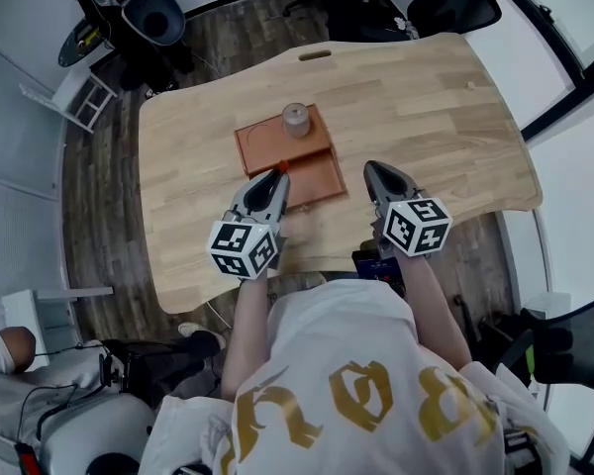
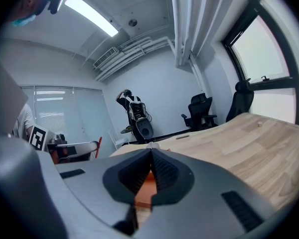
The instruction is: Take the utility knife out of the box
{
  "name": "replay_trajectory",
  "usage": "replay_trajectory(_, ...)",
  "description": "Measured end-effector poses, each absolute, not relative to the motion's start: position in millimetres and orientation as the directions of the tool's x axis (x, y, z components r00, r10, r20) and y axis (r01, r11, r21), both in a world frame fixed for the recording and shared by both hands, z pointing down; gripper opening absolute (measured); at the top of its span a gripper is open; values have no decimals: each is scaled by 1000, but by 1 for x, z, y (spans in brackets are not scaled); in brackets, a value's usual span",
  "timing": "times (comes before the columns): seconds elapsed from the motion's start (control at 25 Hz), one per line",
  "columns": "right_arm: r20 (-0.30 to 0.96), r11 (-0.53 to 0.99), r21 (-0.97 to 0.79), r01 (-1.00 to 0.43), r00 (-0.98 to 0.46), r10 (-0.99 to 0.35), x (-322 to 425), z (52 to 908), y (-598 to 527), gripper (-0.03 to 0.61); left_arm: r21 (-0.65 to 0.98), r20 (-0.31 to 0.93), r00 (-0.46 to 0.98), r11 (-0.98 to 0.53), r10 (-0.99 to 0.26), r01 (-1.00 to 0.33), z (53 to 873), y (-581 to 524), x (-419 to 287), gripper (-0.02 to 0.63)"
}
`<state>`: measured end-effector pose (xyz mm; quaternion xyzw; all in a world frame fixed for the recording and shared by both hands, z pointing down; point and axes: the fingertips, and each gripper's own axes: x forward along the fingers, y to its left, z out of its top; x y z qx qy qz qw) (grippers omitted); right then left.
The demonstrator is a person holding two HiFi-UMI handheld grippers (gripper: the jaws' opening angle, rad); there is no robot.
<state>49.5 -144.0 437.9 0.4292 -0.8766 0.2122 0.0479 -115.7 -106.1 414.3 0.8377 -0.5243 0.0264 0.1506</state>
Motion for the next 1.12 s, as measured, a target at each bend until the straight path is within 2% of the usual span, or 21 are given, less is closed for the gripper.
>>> replay_trajectory(0.8,256,575,-250,-779,-626,-736,42,427,-137,11,210,172,441,-405,-881,-890,407,-94,-120,55)
replay_trajectory(1.12,194,577,-304,-758,-643,-741,39,412,-137,11,221,151,456,-420,-877,-881,401,-93,-118,55)
